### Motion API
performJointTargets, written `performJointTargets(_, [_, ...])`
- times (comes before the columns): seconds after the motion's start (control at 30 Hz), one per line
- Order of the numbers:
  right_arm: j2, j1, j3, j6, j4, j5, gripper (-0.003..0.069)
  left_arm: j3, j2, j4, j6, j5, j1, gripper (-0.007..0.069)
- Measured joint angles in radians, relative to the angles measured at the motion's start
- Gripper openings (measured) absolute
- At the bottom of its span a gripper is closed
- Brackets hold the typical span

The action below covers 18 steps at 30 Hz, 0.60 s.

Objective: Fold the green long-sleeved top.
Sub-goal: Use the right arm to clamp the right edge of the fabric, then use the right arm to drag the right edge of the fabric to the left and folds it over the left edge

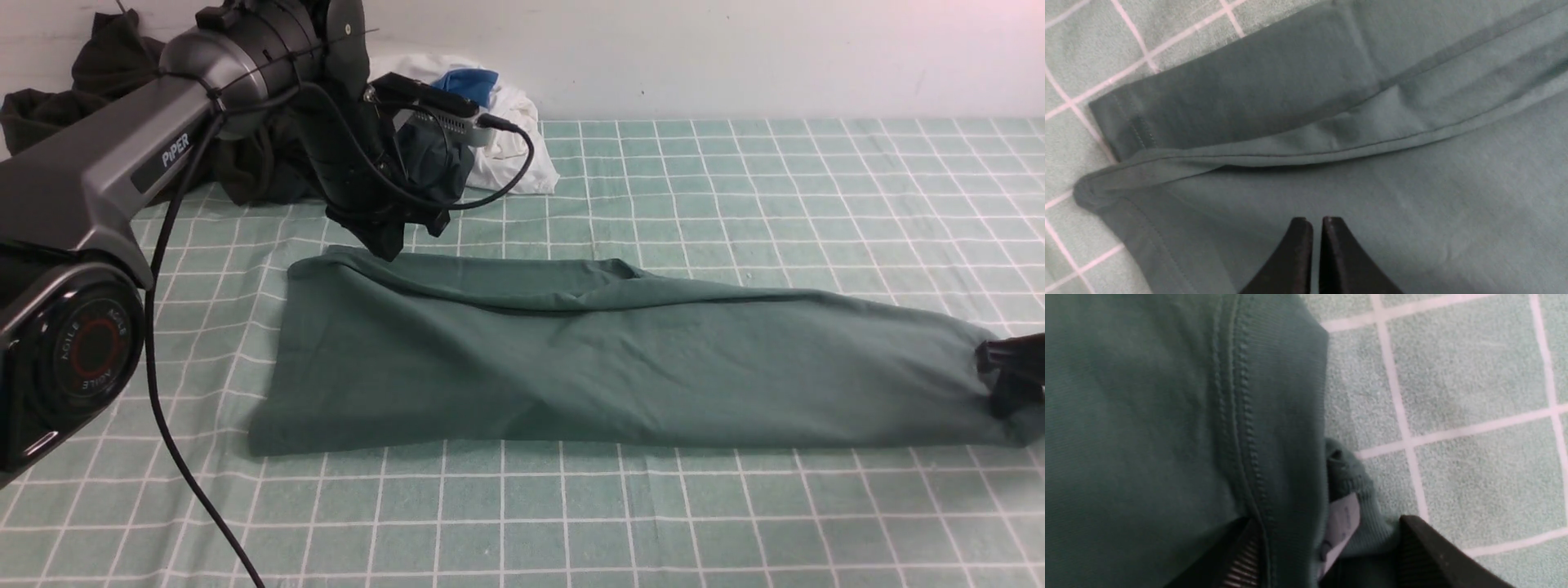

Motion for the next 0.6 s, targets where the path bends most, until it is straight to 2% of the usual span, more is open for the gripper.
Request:
performJointTargets(0.1, [0.000, 0.000, -0.010, -0.025, 0.008, 0.012, 0.0296, 0.001, -0.026, 0.000, 0.001, 0.000, -0.001, -0.0003])
performJointTargets(0.23, [-0.035, 0.001, -0.039, 0.008, -0.065, 0.080, 0.0072, 0.007, -0.130, 0.012, 0.001, 0.001, -0.001, -0.0003])
performJointTargets(0.3, [-0.076, 0.001, -0.058, 0.040, -0.118, 0.111, 0.0038, 0.033, -0.197, 0.024, 0.001, 0.001, -0.001, -0.0003])
performJointTargets(0.4, [-0.189, 0.002, -0.105, 0.083, -0.199, 0.157, 0.0033, 0.124, -0.364, 0.043, 0.000, 0.001, -0.001, -0.0003])
performJointTargets(0.53, [-0.328, 0.037, -0.172, 0.077, -0.195, 0.191, 0.0033, 0.283, -0.559, 0.062, -0.001, 0.006, -0.001, -0.0003])
performJointTargets(0.6, [-0.393, 0.096, -0.220, 0.039, -0.154, 0.205, 0.0033, 0.390, -0.657, 0.065, -0.002, 0.009, -0.001, -0.0003])
